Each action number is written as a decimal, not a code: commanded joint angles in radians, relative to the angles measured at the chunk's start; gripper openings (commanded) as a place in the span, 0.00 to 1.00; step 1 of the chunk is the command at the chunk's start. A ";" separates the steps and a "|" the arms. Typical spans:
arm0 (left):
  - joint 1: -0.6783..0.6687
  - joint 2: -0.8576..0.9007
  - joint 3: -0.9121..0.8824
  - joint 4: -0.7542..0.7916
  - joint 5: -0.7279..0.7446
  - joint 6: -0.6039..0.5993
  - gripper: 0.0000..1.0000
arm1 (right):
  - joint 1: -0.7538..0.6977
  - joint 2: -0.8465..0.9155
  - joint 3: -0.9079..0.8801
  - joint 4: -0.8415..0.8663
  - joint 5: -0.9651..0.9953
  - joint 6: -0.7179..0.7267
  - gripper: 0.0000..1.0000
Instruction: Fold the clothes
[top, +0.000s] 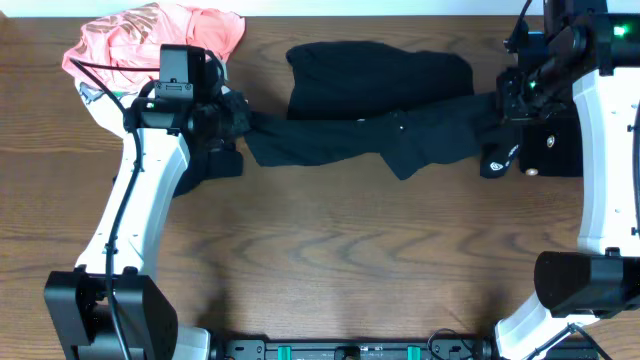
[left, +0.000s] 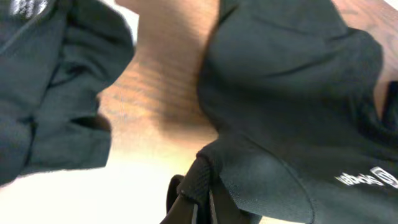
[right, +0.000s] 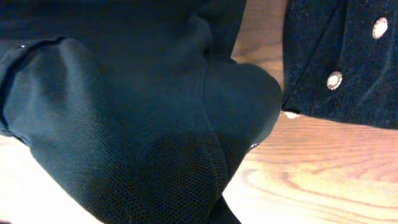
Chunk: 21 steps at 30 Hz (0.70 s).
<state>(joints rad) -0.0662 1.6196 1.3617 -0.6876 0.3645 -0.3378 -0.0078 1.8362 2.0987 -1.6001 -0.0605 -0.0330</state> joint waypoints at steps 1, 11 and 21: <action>0.008 -0.058 0.019 0.046 0.060 0.077 0.06 | 0.021 -0.035 0.014 0.028 -0.004 0.000 0.01; 0.008 -0.343 0.019 0.104 0.043 0.140 0.06 | 0.047 -0.234 0.016 0.095 -0.003 -0.002 0.01; 0.008 -0.669 0.019 0.047 0.043 0.143 0.06 | 0.047 -0.512 0.016 0.056 0.060 0.021 0.01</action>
<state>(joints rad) -0.0662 1.0183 1.3621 -0.6281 0.4126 -0.2115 0.0360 1.3979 2.0998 -1.5375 -0.0383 -0.0326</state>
